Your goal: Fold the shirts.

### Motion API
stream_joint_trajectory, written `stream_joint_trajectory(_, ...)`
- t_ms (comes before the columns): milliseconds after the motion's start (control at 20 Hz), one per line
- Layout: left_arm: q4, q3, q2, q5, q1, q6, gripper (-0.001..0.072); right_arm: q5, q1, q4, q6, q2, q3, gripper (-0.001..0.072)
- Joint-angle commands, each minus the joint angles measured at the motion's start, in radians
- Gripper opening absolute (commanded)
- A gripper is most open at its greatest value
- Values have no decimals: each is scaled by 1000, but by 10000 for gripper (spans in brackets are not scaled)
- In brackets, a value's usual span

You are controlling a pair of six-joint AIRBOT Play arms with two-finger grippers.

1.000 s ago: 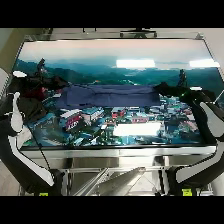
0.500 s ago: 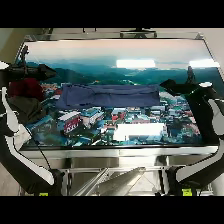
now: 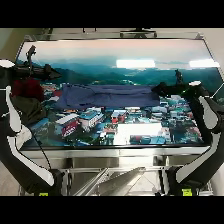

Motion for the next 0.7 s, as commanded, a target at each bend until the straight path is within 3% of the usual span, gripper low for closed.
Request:
stream_joint_trajectory(0, 2, -1, 0, -4, -62, 0, 12, 24, 11, 5, 27, -13, 18, 114)
stream_joint_trajectory(50, 2, -1, -2, 0, -88, 0, 12, 37, 11, 5, 37, -13, 24, 18)
stream_joint_trajectory(300, 10, -2, -71, 73, -270, -12, 10, 135, 11, 5, 72, 35, 102, 19)
stream_joint_trajectory(550, 103, 1, -197, 265, -524, -164, 8, 281, 12, 5, 166, 164, 238, 19)
stream_joint_trajectory(650, 122, 1, -217, 309, -599, -187, 8, 342, 14, 6, 220, 216, 292, 19)
